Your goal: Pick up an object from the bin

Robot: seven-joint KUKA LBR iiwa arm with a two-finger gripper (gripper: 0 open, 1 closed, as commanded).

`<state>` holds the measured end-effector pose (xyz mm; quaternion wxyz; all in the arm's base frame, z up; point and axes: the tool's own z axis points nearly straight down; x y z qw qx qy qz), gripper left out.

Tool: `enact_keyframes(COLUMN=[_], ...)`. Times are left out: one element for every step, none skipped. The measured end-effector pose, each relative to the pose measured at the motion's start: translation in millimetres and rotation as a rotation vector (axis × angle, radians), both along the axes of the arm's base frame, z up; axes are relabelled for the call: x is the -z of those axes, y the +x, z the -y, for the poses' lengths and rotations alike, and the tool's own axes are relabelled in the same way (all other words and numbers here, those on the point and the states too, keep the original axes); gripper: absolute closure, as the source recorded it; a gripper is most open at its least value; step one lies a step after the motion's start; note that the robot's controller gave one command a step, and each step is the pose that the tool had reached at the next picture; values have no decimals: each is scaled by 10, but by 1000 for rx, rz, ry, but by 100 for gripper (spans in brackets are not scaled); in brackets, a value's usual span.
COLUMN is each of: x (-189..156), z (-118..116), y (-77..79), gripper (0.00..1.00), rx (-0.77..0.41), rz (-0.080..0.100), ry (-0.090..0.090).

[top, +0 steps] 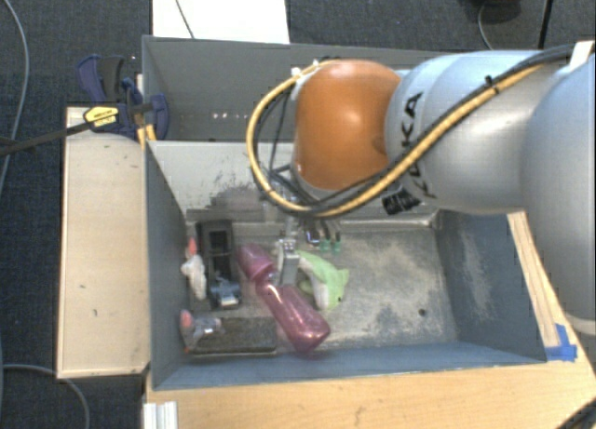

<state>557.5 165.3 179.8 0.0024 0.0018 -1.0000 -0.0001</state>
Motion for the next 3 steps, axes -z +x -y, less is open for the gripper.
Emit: enact_keyframes(x=[-46, 44, 96], z=[9, 403, 804], y=[13, -136, -160], gripper=[0, 0, 0], rx=[3, -8, 15], rz=[7, 7, 4], ry=[1, 3, -2])
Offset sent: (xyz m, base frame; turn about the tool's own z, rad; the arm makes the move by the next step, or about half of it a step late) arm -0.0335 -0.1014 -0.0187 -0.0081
